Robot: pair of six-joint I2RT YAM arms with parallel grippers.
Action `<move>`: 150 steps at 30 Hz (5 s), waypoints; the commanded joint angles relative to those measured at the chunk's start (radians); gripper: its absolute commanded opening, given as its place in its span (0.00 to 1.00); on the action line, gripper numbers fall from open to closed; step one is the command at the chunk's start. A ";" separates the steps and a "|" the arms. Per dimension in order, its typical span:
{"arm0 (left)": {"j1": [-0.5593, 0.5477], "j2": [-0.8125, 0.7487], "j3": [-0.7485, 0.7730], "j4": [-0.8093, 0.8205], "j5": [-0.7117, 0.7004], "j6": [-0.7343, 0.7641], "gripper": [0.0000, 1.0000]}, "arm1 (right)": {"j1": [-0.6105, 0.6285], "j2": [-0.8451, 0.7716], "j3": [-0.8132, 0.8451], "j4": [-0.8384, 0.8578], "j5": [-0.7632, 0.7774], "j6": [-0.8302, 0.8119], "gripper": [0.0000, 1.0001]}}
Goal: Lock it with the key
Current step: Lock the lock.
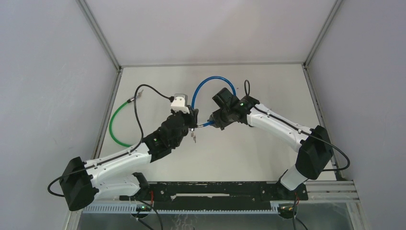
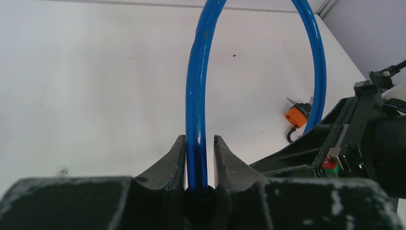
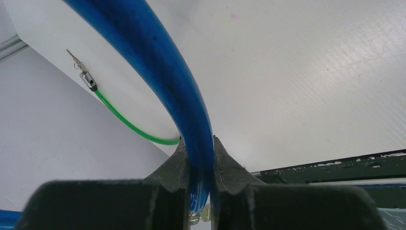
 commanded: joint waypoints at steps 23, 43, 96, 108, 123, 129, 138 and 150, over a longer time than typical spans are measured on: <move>-0.008 -0.008 -0.065 0.143 0.113 0.100 0.00 | -0.041 -0.013 -0.007 0.088 -0.073 -0.015 0.00; 0.087 0.093 0.019 -0.095 0.012 -0.157 0.00 | -0.102 -0.024 -0.071 -0.061 0.114 -0.267 0.00; 0.177 0.477 0.102 -0.271 0.253 -0.168 0.00 | -0.090 -0.178 -0.531 0.314 0.104 -1.195 0.51; 0.177 0.505 0.124 -0.282 0.249 -0.123 0.00 | -0.469 -0.270 -0.536 0.230 0.080 -1.245 0.71; 0.176 0.610 0.216 -0.419 0.303 -0.334 0.00 | -0.455 -0.120 -0.624 0.396 -0.072 -1.262 0.30; 0.176 0.625 0.187 -0.434 0.305 -0.477 0.00 | -0.361 -0.128 -0.623 0.375 -0.124 -1.113 0.00; 0.174 0.647 0.160 -0.373 0.323 -0.352 0.00 | -0.159 -0.009 -0.574 0.579 -0.340 -0.782 0.00; 0.180 0.714 0.154 -0.388 0.303 -0.243 0.05 | -0.080 0.038 -0.523 0.524 -0.236 -0.717 0.00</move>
